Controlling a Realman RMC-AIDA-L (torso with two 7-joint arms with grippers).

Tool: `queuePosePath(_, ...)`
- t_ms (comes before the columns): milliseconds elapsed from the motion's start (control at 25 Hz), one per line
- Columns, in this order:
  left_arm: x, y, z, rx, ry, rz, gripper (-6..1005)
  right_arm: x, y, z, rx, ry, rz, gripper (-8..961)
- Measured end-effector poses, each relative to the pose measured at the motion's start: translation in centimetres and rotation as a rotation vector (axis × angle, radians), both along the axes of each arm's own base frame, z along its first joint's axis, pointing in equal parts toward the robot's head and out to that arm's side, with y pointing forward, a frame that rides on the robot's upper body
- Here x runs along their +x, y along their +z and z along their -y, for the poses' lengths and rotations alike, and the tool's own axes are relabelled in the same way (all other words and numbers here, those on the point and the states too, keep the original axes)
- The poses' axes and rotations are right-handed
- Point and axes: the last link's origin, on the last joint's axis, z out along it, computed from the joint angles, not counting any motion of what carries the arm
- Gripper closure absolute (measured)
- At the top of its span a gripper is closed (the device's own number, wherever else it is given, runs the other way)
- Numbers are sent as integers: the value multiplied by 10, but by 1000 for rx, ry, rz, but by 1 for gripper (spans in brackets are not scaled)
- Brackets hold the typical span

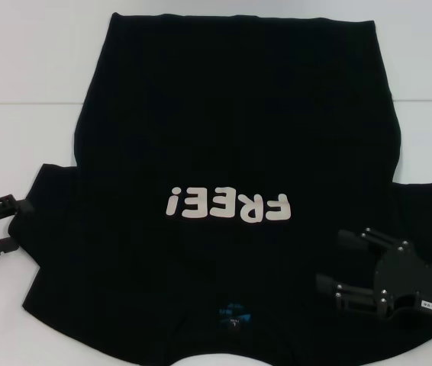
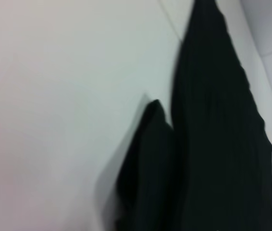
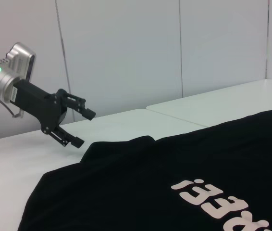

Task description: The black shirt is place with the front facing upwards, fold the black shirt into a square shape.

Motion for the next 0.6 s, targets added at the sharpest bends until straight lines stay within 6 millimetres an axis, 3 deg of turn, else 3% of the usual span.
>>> queuePosePath(600, -12, -4, -1, 48, 100, 16, 139, 0, -1, 0, -3, 0, -3, 57)
